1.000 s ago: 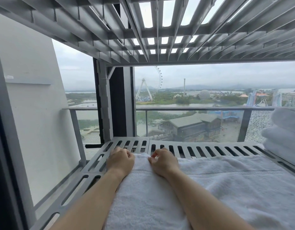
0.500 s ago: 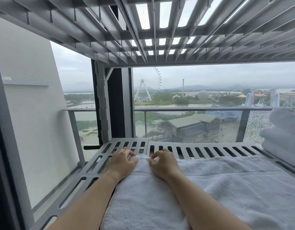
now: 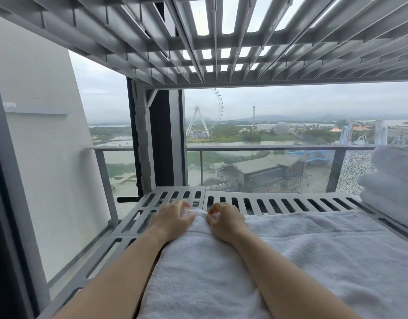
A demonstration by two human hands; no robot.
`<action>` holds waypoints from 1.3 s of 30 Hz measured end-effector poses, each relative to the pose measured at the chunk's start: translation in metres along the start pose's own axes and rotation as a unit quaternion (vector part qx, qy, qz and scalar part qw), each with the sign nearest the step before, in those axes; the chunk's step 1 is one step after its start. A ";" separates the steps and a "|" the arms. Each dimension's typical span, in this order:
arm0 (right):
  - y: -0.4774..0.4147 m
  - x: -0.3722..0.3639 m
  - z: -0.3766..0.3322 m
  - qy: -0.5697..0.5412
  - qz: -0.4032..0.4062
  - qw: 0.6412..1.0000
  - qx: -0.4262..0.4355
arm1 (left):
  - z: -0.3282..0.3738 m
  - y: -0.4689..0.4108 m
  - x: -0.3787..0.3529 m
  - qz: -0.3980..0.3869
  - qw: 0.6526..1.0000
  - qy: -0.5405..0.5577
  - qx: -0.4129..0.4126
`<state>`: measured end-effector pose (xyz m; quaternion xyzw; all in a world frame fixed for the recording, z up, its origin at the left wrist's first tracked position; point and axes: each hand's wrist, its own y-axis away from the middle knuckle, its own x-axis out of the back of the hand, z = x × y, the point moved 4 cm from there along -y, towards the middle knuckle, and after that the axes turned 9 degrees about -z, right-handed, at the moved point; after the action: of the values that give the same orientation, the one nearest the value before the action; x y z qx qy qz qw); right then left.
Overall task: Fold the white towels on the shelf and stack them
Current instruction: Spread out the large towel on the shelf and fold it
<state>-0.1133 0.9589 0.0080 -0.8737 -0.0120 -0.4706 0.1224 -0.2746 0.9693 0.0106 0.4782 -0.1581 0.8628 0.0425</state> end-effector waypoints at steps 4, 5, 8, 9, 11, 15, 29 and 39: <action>0.013 -0.001 -0.006 0.012 -0.016 1.000 0.012 | 0.014 0.006 0.000 -0.097 0.994 -0.042 -0.041; 0.016 0.000 -0.007 0.010 -0.020 1.000 0.015 | 0.017 0.009 0.001 -0.105 0.992 -0.055 -0.042; 0.023 0.005 -0.009 0.022 -0.035 0.999 0.029 | 0.019 0.017 0.008 -0.103 0.987 -0.115 -0.036; 0.024 0.008 -0.008 0.035 -0.036 0.998 0.035 | 0.021 0.020 0.010 -0.100 0.985 -0.136 -0.036; 0.027 0.013 -0.002 0.086 -0.041 0.995 0.040 | 0.023 0.025 0.013 -0.088 0.980 -0.173 -0.037; 0.032 0.024 0.016 0.203 -0.054 0.978 0.022 | 0.035 0.030 0.015 -0.063 0.966 -0.243 -0.060; 0.038 0.057 0.068 0.142 -0.061 0.988 -0.015 | 0.062 0.006 -0.013 -0.094 0.967 -0.234 -0.036; 0.031 0.056 0.075 0.150 -0.006 0.988 -0.023 | 0.058 -0.007 -0.012 -0.140 0.965 -0.214 -0.058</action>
<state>-0.0166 0.9404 0.0086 -0.7955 0.0118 -0.5976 0.0997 -0.2191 0.9588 0.0308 0.6655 -0.1447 0.7154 0.1560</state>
